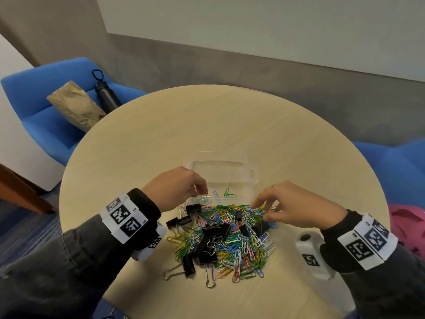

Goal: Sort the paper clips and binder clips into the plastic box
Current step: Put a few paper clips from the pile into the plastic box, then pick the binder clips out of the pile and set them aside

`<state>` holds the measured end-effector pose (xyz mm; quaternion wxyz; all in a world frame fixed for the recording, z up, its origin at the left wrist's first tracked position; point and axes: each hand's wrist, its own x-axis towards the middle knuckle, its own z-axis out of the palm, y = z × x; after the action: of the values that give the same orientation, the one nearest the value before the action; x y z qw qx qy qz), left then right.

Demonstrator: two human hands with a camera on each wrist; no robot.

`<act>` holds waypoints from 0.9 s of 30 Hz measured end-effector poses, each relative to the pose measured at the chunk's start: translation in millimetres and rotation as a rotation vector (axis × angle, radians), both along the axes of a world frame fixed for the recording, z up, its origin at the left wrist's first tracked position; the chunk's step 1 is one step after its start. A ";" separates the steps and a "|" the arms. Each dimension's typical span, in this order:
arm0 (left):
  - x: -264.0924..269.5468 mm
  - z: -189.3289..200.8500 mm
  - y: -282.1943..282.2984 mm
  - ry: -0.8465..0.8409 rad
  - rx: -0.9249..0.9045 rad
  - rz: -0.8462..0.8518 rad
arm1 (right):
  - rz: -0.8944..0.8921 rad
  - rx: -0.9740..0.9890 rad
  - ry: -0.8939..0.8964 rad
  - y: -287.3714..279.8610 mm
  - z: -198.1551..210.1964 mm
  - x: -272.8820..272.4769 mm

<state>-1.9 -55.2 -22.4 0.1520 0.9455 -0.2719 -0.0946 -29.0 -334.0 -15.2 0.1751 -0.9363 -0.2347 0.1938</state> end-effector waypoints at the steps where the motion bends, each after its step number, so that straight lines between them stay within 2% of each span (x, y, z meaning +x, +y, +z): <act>1: -2.8 1.8 -3.2 -0.047 0.019 -0.006 | 0.009 -0.012 0.020 1.0 -1.3 -0.6; 4: -16.6 12.2 -16.7 -0.125 -0.044 -0.073 | 0.019 -0.017 0.093 2.4 -6.7 -2.7; 6: -27.4 16.0 -23.8 -0.044 -0.035 -0.134 | 0.023 0.007 0.142 4.0 -8.8 -5.0; 8: -34.7 12.6 -28.3 0.061 0.075 -0.182 | 0.029 0.030 0.136 5.3 -8.9 -5.2; 10: -37.8 6.1 -30.3 0.103 0.170 -0.219 | 0.017 0.060 0.127 4.6 -5.1 -4.3; 12: -37.6 1.2 -30.9 0.116 0.178 -0.229 | -0.013 0.110 0.117 1.1 2.1 -3.3; 16: -33.8 -2.0 -29.7 0.140 0.107 -0.224 | -0.139 0.179 -0.056 -12.1 12.2 3.8; 19: -30.8 -0.7 -29.2 0.131 0.029 -0.204 | -0.281 0.154 -0.218 -23.8 3.5 14.1; 23: -28.5 2.0 -27.6 0.106 -0.082 -0.177 | -0.404 0.107 -0.234 -36.3 -13.1 25.2; 27: -26.0 7.6 -23.1 0.096 -0.215 -0.145 | -0.451 0.039 -0.233 -43.9 -16.9 27.8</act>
<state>-27.9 -78.4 -14.8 0.2582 0.8960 -0.3405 -0.1210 -1.2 -377.9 -32.1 0.2035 -0.9775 -0.0422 0.0361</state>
